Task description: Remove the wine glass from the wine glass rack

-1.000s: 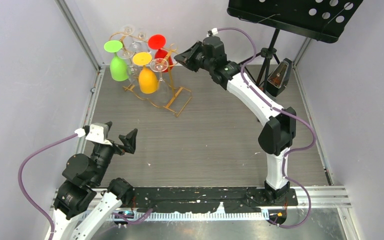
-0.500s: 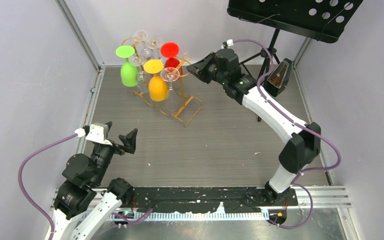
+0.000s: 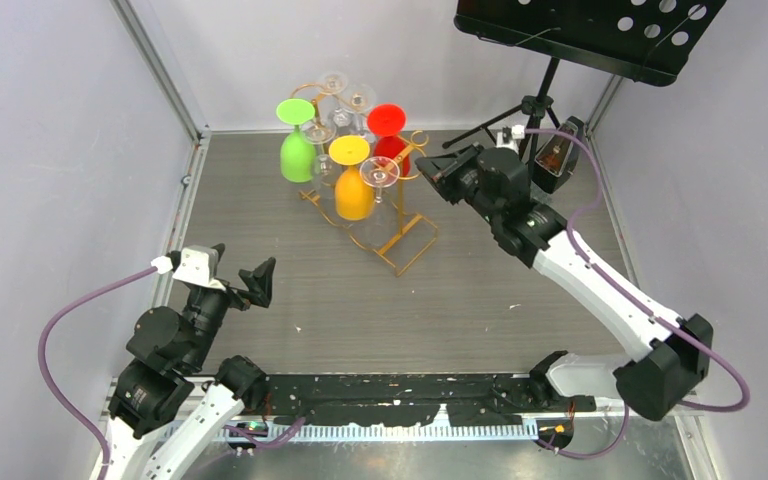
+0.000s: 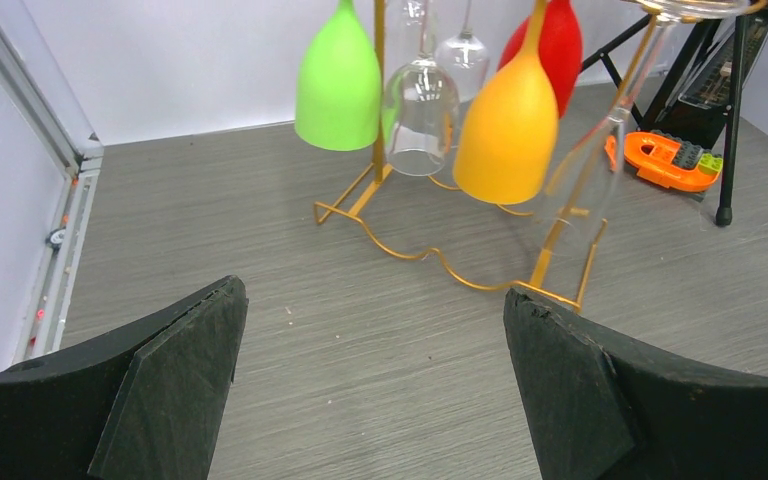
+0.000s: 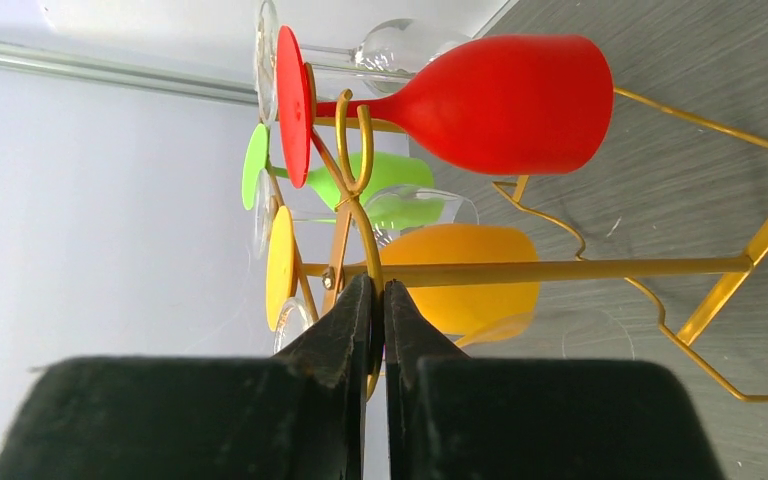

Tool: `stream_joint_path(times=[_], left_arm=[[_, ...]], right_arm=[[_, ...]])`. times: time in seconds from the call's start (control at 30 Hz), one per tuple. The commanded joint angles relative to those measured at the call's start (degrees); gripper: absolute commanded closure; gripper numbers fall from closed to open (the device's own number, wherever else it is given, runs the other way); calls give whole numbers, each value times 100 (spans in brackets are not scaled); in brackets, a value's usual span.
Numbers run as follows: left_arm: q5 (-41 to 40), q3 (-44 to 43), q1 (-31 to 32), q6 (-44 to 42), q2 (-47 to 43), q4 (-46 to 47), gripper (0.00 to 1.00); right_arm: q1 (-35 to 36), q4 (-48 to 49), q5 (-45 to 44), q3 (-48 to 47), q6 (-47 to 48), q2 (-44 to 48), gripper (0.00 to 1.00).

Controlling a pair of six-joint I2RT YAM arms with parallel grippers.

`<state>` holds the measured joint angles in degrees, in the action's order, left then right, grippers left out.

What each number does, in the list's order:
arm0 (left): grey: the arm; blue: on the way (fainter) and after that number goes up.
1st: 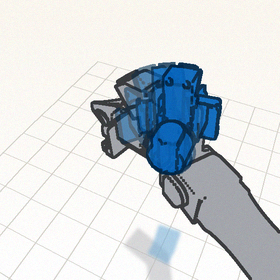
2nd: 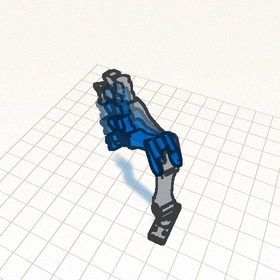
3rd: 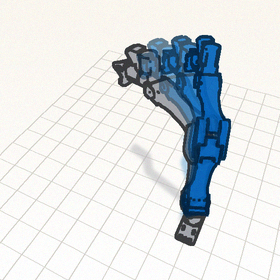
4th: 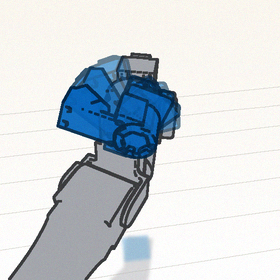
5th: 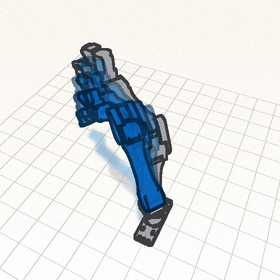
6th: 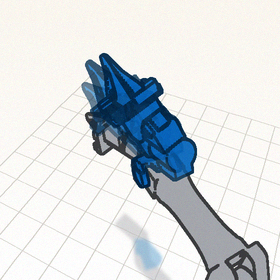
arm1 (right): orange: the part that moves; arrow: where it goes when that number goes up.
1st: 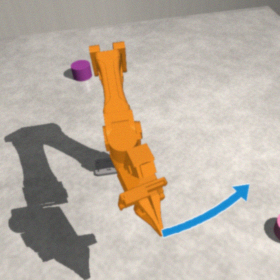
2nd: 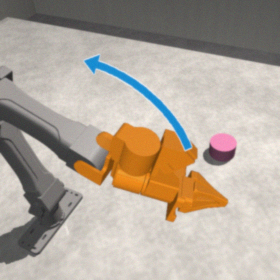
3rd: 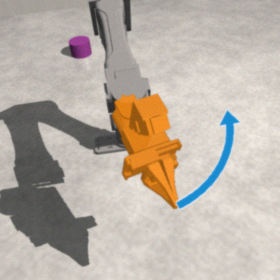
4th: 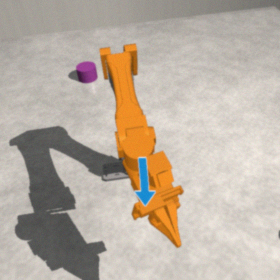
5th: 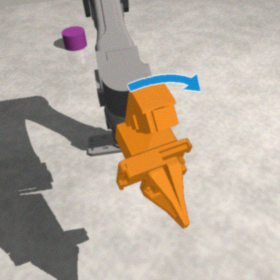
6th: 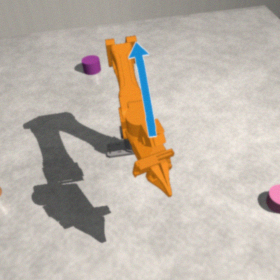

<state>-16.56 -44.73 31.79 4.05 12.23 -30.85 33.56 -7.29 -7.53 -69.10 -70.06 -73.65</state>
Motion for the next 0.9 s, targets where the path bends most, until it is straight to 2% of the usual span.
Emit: stream_joint_path(times=[0.0,0.3,0.53,0.73,0.77,0.87], left_arm=[[-81,13,-29,52,24,167,1],[-61,33,-15,74,10,179,1],[-14,32,-6,95,14,169,1],[-28,35,-6,88,-18,173,1],[-27,35,-6,87,-27,168,1],[-48,31,-6,79,-36,170,1]], right_arm=[[122,452,-851,236,-348,807,94],[810,191,-1864,693,-564,1443,94],[1112,141,-2120,815,-554,1513,94],[1245,-29,-2208,667,-264,1451,79],[1248,-41,-2200,649,-214,1432,72],[1250,-44,-2191,625,-85,1411,60]])
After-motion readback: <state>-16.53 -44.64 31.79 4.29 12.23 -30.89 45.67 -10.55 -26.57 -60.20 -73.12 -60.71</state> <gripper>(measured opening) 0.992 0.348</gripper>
